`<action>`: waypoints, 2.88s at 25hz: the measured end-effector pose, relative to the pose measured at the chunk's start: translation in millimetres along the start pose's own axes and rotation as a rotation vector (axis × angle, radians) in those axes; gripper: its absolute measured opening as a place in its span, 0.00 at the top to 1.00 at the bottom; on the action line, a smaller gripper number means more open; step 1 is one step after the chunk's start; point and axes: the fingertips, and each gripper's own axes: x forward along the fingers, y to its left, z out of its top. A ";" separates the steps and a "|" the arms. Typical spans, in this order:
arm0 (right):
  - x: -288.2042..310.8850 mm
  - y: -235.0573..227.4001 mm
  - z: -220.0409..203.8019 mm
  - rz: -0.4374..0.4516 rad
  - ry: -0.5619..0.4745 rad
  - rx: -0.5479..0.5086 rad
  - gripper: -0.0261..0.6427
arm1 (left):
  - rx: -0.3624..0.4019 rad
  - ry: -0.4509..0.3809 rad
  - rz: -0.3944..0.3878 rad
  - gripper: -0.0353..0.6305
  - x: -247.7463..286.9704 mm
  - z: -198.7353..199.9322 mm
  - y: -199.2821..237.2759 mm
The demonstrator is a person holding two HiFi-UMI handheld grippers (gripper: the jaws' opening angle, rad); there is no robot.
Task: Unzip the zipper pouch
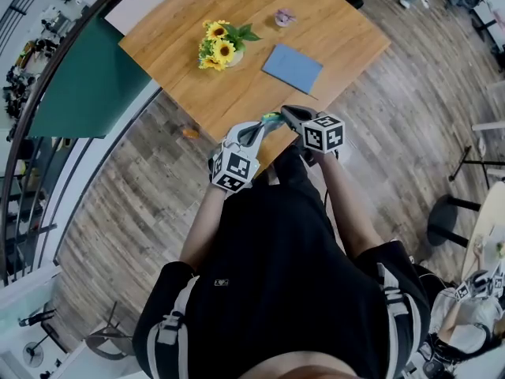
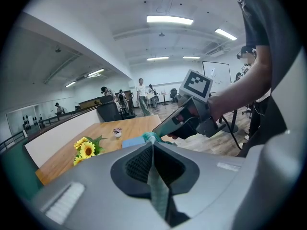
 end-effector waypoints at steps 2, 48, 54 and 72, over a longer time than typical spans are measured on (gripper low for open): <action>-1.8 -3.2 -1.1 -0.007 -0.004 0.008 0.95 | -0.001 0.000 -0.002 0.94 0.3 0.5 -1.6; 5.1 -21.6 -8.1 -0.072 -0.004 0.063 0.95 | 0.002 -0.014 0.003 0.94 -18.1 -5.0 27.4; 4.2 -23.2 -13.2 -0.076 0.002 0.067 0.95 | -0.008 -0.011 0.016 0.94 -21.7 -10.3 32.6; 6.1 -22.9 -27.4 -0.095 0.028 0.075 0.95 | -0.050 -0.016 0.039 0.94 -34.3 -22.2 41.2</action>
